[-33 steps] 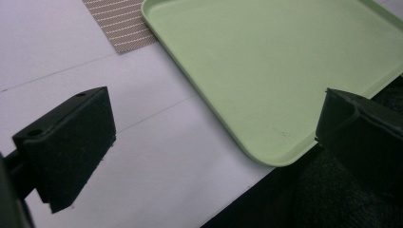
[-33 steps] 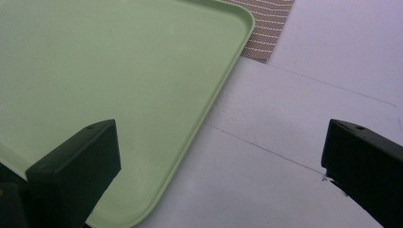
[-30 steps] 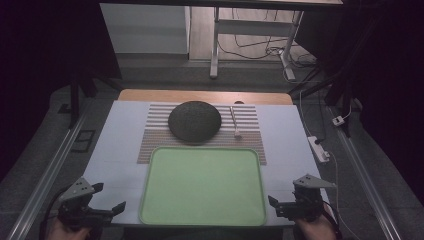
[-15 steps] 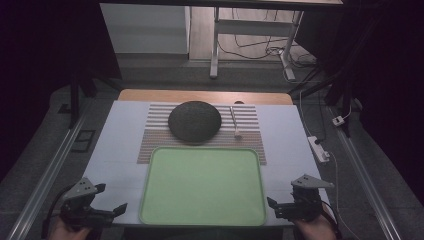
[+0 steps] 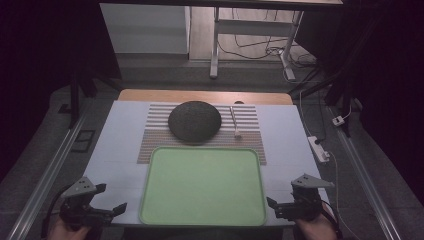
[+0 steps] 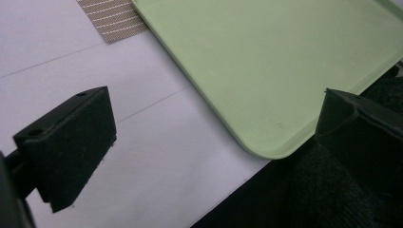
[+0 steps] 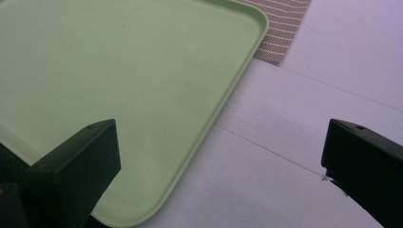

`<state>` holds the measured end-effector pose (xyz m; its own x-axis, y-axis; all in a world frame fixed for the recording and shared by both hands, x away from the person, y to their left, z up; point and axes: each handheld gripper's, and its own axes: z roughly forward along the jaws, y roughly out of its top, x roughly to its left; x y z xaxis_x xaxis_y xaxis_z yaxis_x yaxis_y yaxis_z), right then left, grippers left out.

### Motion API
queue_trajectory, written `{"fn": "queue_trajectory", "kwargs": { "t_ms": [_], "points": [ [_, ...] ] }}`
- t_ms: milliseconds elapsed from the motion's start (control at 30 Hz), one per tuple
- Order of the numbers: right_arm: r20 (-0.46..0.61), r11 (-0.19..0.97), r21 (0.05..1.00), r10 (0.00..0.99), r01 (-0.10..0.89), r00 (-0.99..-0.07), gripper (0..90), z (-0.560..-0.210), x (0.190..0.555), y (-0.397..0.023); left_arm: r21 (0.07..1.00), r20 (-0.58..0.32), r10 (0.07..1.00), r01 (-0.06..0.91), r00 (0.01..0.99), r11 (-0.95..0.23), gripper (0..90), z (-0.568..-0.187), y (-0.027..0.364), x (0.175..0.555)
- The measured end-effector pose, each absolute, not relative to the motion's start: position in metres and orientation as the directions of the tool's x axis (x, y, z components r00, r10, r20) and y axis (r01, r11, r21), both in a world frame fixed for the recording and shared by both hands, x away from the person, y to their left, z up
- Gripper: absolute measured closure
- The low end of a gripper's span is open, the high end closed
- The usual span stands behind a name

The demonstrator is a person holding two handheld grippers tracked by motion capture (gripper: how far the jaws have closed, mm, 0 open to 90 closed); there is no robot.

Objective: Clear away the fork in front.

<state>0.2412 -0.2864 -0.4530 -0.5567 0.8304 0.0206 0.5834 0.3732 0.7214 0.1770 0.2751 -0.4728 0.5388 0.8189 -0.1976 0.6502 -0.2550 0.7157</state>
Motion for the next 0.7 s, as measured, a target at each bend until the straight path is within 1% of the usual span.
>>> {"fn": "queue_trajectory", "kwargs": {
  "t_ms": [67,133,267,600,633,700],
  "points": [
    [0.014,0.39,0.719,0.82,0.576,-0.572,0.0,-0.452,0.242,-0.285,0.715,-0.196,0.819,0.651,0.539,-0.256,0.0,-0.473,0.275,0.177],
    [-0.024,0.423,0.713,0.812,0.559,-0.584,0.0,-0.451,0.244,-0.283,0.713,-0.192,0.819,0.65,0.541,-0.263,0.2,-0.473,0.274,0.177],
    [-0.043,0.442,0.716,0.8,0.539,-0.599,0.0,-0.45,0.248,-0.279,0.708,-0.192,0.816,0.653,0.545,-0.27,0.5,-0.473,0.273,0.178],
    [-0.04,0.458,0.73,0.77,0.507,-0.636,0.0,-0.45,0.259,-0.269,0.706,-0.197,0.819,0.658,0.539,-0.263,0.8,-0.474,0.274,0.178],
    [-0.049,0.475,0.73,0.754,0.492,-0.655,0.0,-0.45,0.262,-0.265,0.707,-0.2,0.82,0.658,0.536,-0.258,0.9,-0.474,0.274,0.178],
    [-0.063,0.489,0.727,0.746,0.482,-0.663,0.0,-0.449,0.263,-0.263,0.707,-0.202,0.819,0.658,0.537,-0.257,0.9,-0.473,0.275,0.178]
  ]
}}
